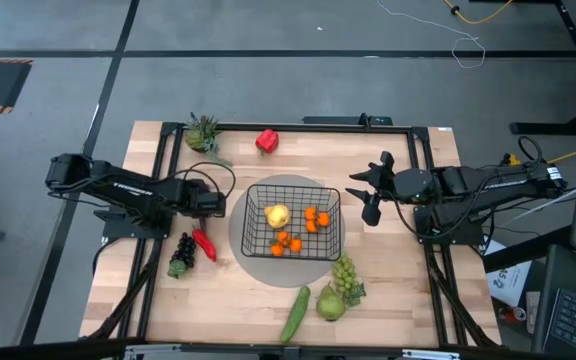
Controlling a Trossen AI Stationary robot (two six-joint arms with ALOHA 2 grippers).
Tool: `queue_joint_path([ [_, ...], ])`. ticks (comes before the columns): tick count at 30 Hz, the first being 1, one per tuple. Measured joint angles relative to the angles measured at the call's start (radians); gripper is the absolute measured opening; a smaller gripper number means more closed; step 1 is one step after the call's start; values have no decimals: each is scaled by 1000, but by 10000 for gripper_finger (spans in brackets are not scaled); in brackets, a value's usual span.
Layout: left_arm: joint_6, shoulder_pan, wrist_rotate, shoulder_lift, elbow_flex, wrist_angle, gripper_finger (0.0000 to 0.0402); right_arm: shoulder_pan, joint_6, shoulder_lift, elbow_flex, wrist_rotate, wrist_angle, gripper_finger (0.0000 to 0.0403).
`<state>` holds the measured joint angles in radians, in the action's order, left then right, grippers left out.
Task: Build produce basket
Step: Put the purple eggplant into the black wire basket
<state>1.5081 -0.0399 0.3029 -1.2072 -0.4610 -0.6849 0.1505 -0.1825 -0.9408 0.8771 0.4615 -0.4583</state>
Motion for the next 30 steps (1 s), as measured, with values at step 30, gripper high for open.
queue_joint_path([
  [30,-1192,181,392,-2,-518,396,113,0,-26,-27,1,1,-30,174],
])
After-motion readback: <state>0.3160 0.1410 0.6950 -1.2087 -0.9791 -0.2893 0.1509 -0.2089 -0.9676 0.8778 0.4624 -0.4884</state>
